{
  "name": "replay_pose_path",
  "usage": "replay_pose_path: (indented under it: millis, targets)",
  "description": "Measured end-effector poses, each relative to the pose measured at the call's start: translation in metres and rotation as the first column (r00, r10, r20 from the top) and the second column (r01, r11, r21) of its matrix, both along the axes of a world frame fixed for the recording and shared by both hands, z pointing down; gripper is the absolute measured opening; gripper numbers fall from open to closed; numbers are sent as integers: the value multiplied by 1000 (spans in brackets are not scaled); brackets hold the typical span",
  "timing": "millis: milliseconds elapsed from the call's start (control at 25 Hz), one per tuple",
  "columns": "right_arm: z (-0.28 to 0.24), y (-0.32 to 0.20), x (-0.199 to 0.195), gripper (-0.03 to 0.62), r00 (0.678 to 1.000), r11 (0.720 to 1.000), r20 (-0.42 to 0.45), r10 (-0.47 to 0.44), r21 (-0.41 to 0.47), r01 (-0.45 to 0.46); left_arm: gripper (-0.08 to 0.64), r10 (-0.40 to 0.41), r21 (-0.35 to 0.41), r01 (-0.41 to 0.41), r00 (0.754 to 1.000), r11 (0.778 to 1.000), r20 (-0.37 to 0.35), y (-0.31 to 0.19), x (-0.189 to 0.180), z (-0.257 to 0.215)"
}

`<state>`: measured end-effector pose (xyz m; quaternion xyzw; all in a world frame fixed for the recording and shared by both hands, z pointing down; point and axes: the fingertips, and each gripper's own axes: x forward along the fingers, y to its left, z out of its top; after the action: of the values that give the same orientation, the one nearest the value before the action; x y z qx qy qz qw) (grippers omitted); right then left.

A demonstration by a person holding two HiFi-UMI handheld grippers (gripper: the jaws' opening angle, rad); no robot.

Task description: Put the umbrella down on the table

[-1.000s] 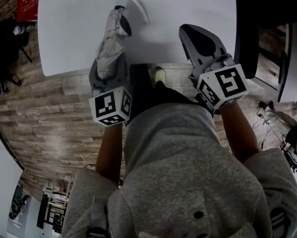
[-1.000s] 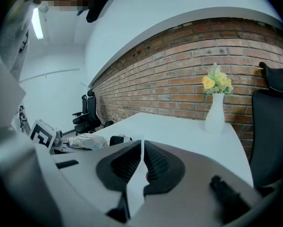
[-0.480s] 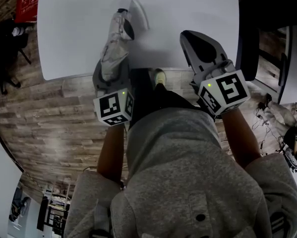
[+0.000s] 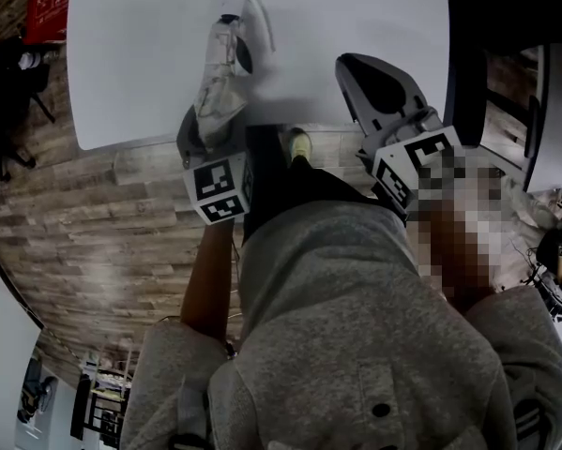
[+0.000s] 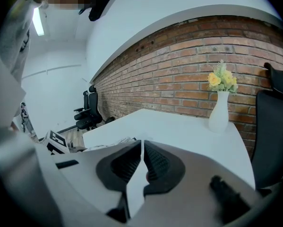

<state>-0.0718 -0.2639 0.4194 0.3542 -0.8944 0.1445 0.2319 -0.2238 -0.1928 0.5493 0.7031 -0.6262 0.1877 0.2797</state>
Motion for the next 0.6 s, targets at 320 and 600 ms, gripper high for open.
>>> replay_pose_path:
  millis: [320,600]
  targets:
    - [-6,2,-2,37,1000,1000,2,2,19,-2,324,14,6,-14,998,1000,-57,1,-2,0]
    - [-15,4,8,37,1000,999,15,3,47,-4,334,39,50,-37,999,998,-39,4,-3,-20]
